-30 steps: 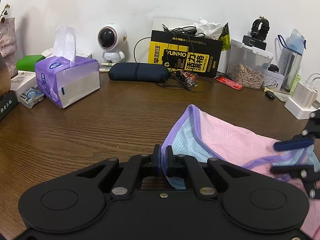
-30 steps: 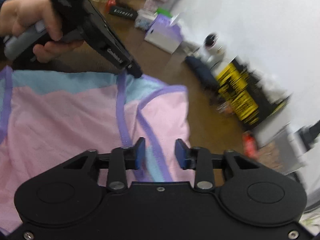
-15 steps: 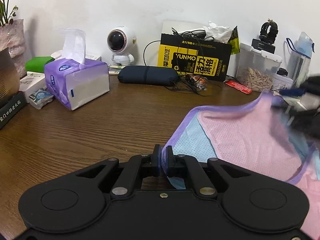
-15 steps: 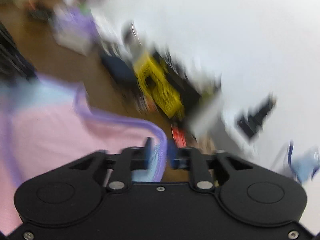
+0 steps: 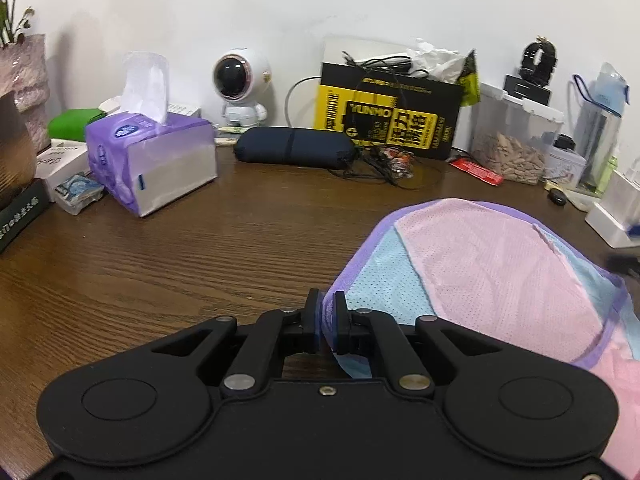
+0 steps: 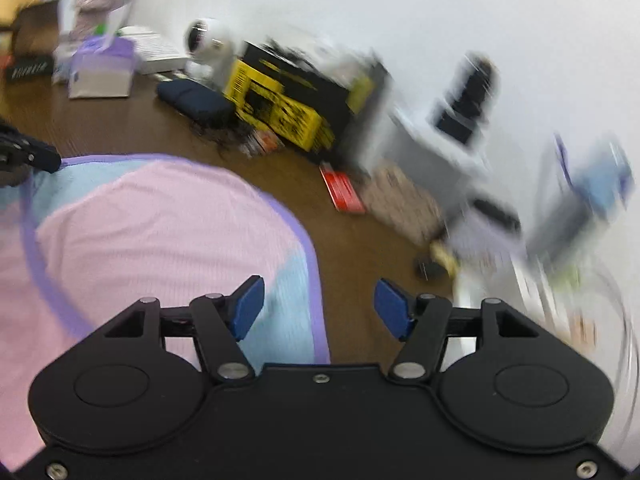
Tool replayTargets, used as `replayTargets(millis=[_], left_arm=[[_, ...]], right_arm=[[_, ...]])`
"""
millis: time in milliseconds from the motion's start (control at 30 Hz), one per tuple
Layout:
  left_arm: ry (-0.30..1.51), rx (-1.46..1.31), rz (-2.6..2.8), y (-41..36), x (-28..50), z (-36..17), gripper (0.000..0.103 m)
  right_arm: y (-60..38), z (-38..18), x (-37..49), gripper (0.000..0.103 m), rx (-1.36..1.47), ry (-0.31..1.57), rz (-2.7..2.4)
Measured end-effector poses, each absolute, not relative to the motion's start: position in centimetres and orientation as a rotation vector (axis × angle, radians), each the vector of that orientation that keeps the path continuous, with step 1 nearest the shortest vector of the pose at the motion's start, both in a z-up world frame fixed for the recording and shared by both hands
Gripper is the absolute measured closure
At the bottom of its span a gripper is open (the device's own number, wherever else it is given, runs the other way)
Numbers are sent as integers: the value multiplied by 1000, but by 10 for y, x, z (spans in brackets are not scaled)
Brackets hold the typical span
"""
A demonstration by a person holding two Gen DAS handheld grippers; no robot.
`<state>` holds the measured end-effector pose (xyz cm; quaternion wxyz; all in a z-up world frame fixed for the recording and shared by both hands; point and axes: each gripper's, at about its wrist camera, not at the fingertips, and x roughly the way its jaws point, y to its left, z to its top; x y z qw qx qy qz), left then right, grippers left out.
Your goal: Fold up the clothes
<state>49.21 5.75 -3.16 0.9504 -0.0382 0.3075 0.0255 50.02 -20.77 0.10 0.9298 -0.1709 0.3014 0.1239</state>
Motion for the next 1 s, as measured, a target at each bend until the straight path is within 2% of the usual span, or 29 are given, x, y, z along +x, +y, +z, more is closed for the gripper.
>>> replayTargets(millis=[67,167,300,433,467,500,567,633,733,833,933,1000], left_arm=[[609,-85,75,59,490,-31,98],[598,-94,85,60,489,-30,98],[599,-44,91,56,484,-22,98],[499,-31,15,48,436,27,96],[482,-57,-27,47,412,37,85],[473,-75,-61,45,393,43,59],[488,-72,-142,37,346,38,25],[523,-48,-188,25,304,27,26],[584,-79,-275,6,265,13,36],[646,-100,-394,-20,248,0,38],[713,-78,-420,-38,249,-13,53],[763,-84,-428,-44,254,-23,71]], right_arm=[[-217,-5,491,56,-286,655,275],[-217,-18,486,81,-284,684,284],[-219,-24,478,82,-288,670,206],[-225,0,434,73,-256,577,213],[-227,8,415,69,-257,558,235],[-228,13,399,68,-259,547,250],[-234,21,353,63,-241,544,298],[-239,20,324,62,-219,564,332],[-239,4,280,62,-152,614,355],[-227,-5,248,62,-48,636,467],[-216,-9,233,62,-44,634,514],[-210,-12,224,62,-47,630,532]])
